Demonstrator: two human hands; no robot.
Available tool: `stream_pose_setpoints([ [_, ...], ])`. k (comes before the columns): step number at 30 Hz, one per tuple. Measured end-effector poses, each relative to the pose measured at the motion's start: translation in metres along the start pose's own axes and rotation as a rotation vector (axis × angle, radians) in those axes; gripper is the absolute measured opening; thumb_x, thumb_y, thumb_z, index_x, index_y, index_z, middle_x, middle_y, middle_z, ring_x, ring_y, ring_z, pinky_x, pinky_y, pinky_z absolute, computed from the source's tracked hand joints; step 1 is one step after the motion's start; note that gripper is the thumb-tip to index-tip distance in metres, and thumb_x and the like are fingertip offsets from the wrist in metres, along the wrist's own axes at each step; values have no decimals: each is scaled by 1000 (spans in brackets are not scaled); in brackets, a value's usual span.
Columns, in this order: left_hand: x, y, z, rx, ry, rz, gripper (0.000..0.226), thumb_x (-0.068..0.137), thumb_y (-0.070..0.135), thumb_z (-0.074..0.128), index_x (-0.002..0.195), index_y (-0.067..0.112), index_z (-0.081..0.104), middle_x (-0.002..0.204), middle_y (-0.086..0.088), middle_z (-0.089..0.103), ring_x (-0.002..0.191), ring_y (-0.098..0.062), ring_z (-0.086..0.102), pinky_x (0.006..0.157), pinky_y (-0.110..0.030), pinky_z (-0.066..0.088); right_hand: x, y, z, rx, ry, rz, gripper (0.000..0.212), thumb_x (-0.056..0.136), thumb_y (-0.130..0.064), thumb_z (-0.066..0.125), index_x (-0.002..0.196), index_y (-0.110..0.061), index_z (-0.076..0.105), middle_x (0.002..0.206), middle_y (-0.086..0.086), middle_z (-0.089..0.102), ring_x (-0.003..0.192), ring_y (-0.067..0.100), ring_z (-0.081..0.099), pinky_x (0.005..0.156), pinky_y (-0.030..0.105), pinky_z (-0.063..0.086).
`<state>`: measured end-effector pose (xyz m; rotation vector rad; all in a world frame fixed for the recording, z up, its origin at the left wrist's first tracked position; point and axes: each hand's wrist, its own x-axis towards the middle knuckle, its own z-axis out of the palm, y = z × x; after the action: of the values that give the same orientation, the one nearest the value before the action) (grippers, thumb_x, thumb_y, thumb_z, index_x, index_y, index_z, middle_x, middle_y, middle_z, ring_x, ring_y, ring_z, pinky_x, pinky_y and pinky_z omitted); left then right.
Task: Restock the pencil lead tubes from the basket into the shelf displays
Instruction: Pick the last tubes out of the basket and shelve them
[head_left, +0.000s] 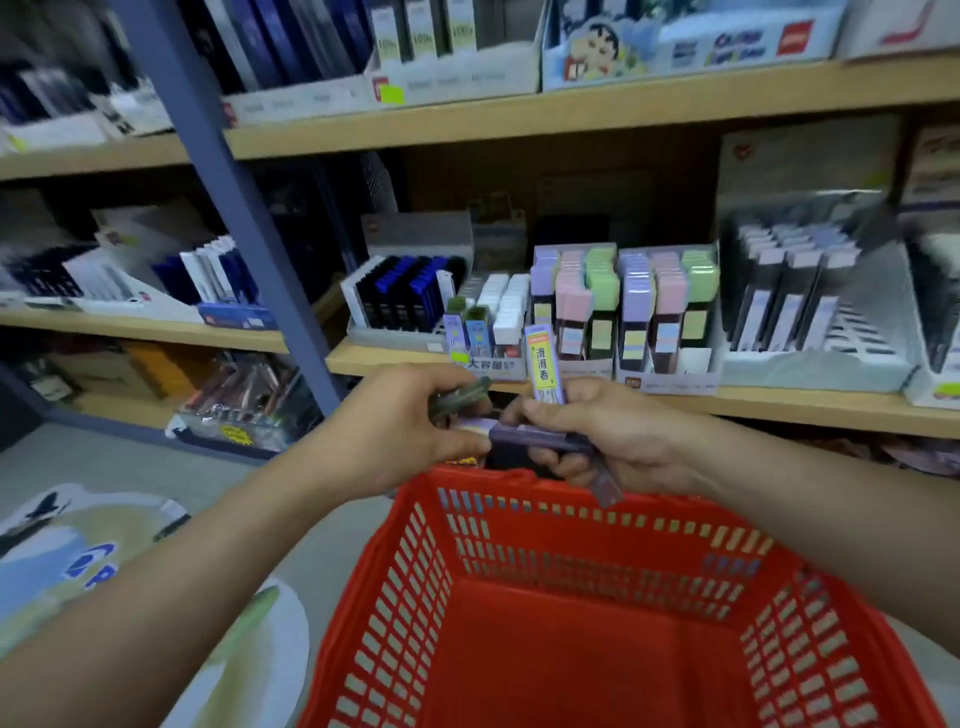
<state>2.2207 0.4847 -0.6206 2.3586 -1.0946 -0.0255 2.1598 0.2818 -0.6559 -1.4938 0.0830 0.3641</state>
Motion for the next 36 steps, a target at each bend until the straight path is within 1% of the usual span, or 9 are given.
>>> stream_pose_setpoints([
  [5,29,30,-29,-424,-3,-163,20,73,24,77,89,13,70,64,-11,61,58,-8,53,57,-20,45,-7,-27,-22,143,-55,-164,19,103,-23,43,96,-13,58,56,1,44,41,7,26,40,17,22],
  [9,67,52,-29,-658,57,-216,8,70,27,70,67,20,71,50,-1,42,41,-8,23,40,-18,14,-15,-54,-43,202,-45,-214,16,103,-21,43,93,-13,53,53,1,47,40,8,32,43,19,21],
  [14,104,66,-32,-623,176,-296,18,80,24,71,73,10,62,47,1,52,38,-6,30,38,-16,22,-23,-74,-64,65,-6,-218,19,102,-12,47,115,-20,58,75,9,72,48,21,60,39,21,30],
  [17,111,62,-34,-531,152,-281,20,88,21,68,72,10,64,44,6,50,38,-7,31,40,-17,24,-20,-78,-67,22,-33,-217,38,100,-3,44,122,-32,56,93,10,76,58,26,69,42,22,30],
  [20,110,50,-36,-434,254,-243,17,89,20,68,81,5,67,46,8,52,39,-5,39,41,-16,31,-15,-74,-65,95,-52,-152,43,98,2,43,127,-26,56,104,14,74,64,31,71,39,21,33],
  [25,109,28,-31,-407,230,-190,10,92,18,65,89,9,69,53,9,55,48,-6,45,48,-19,35,0,-59,-49,115,34,-138,30,99,-1,47,127,-8,54,81,13,70,51,18,55,37,18,32],
  [29,113,15,-34,-420,113,-173,6,90,19,67,91,13,68,63,1,56,56,-11,47,54,-23,39,-2,-52,-49,50,73,-121,30,98,-4,48,125,-16,57,88,15,72,53,17,50,38,17,29],
  [31,118,12,-34,-422,233,-154,5,89,16,69,86,12,68,56,3,53,50,-10,43,50,-20,38,-8,-54,-57,-45,126,-90,33,96,-2,51,120,-22,59,93,15,74,50,17,50,36,17,28],
  [36,138,-2,-28,-310,487,-100,6,86,18,71,82,18,67,64,4,56,57,-10,48,56,-25,40,-16,-57,-79,32,263,-47,31,98,-1,48,118,-20,63,62,4,50,42,9,30,37,16,21],
])
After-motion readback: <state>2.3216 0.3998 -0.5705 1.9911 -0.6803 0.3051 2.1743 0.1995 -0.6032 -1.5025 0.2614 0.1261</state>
